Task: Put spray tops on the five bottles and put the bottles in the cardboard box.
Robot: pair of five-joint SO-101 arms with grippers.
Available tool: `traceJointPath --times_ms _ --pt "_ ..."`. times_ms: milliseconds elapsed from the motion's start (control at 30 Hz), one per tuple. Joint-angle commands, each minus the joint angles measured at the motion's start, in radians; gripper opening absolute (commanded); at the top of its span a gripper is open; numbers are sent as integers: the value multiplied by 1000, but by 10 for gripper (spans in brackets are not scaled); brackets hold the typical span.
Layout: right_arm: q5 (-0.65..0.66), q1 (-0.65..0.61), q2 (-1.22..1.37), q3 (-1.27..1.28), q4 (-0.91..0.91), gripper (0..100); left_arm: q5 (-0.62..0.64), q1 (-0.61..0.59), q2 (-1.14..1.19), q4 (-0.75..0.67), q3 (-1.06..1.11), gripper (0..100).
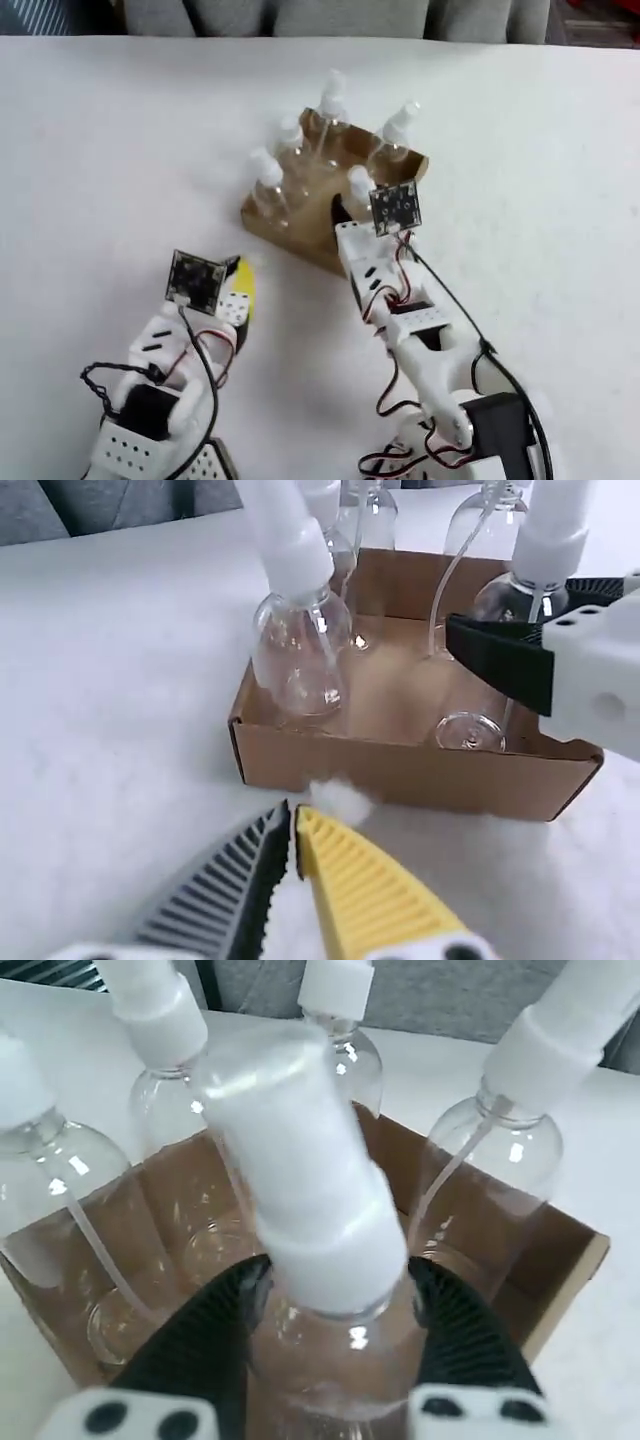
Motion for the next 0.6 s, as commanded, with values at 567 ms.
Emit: traceJointPath --times_ms 567 --pt "12 4 -13 -9 -2 209 -9 -7 -8 -28 -3 20"
